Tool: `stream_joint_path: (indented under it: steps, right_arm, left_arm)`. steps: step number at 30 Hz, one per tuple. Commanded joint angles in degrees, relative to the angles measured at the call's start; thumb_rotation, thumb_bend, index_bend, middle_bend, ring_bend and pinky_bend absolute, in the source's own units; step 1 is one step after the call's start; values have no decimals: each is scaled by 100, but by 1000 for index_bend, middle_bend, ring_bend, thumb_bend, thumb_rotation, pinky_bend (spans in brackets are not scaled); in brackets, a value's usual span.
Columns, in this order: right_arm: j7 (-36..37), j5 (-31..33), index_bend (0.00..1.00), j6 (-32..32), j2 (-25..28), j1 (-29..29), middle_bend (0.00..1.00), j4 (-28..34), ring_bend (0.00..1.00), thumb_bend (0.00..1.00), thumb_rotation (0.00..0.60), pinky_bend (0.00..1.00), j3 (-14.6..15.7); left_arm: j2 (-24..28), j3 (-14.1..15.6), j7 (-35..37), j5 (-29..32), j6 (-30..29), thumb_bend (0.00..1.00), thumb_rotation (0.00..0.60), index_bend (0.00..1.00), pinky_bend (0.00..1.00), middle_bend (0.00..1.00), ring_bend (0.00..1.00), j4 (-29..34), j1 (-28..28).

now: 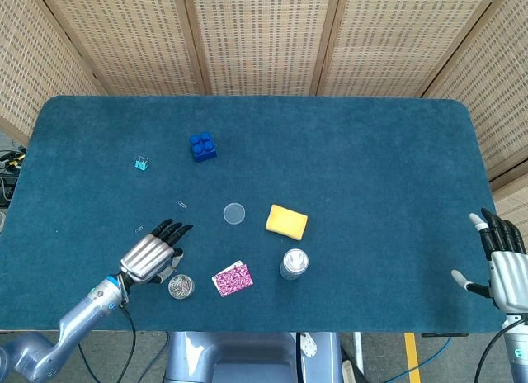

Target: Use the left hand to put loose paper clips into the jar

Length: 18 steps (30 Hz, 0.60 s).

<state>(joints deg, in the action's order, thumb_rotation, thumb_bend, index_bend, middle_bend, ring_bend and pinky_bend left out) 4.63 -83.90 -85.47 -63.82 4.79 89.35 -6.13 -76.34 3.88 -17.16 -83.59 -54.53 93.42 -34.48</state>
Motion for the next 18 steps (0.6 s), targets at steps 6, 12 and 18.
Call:
stream_joint_path:
  steps: [6,12,18]
  right_arm:
    - [50,24,63,6,14,-4,0,-14,0,0,600,0,-13]
    - [53,10,63,3,15,-4,0,-11,0,0,600,0,-10]
    - [53,-1,63,-15,19,-11,0,0,0,0,600,0,-8]
  left_arm:
    - [34,129,-179,-84,-4,441,600,695,0,0,0,156,82]
    - [29,187,-218,-134,-10,440,600,695,0,0,0,183,125]
    - [-48,203,-293,-152,-8,440,600,675,0,0,0,136,155]
